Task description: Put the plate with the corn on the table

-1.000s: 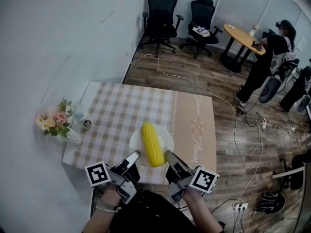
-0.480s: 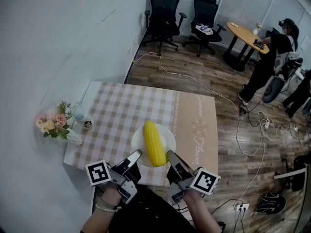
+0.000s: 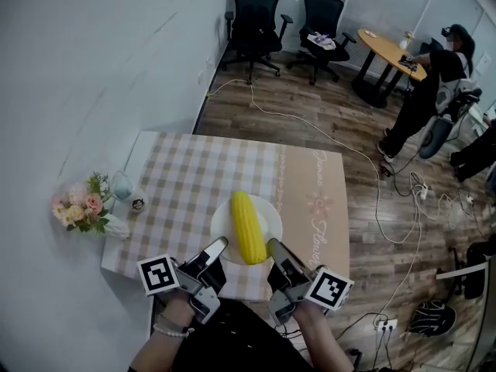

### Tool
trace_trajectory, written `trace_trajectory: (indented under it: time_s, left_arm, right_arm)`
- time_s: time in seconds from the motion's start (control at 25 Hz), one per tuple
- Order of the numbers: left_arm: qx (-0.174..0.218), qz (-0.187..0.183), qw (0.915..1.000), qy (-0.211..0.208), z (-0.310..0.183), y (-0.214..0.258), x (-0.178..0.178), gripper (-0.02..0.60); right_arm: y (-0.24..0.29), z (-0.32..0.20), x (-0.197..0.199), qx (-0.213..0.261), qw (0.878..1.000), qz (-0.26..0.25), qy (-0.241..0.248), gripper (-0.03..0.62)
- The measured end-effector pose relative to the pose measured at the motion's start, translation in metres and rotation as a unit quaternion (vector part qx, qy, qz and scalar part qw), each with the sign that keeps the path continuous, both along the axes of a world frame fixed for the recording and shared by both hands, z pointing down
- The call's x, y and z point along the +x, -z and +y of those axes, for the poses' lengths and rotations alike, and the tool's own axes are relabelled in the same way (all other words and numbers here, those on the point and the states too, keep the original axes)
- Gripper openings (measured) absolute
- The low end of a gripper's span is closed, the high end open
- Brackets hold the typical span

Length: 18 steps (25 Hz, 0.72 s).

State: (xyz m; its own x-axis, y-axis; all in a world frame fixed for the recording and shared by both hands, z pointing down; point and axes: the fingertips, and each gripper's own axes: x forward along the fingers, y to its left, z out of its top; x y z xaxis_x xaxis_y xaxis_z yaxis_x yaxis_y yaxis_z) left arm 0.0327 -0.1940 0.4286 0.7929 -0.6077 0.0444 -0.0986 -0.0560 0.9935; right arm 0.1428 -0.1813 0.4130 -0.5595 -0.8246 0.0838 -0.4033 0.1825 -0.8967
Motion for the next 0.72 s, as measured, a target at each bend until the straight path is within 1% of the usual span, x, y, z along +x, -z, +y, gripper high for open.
trace_trajectory:
  time_s: [0.32, 0.52, 0.72]
  left_arm:
    - [-0.002, -0.011, 0.9998, -0.019, -0.027, -0.005, -0.001, 0.028]
    - [-0.001, -0.009, 0.9995, -0.032, -0.036, -0.01, -0.023, 0.028]
    - [-0.001, -0.021, 0.9989, -0.042, -0.04, -0.023, -0.008, 0.028]
  right_arm:
    - [-0.006, -0.024, -0.002, -0.008, 1.0, 0.004, -0.01, 0.067]
    - [-0.011, -0.032, -0.026, -0.012, 1.0, 0.009, -0.018, 0.067]
    - [-0.024, -0.033, -0.012, -0.021, 0.999, 0.009, -0.024, 0.067]
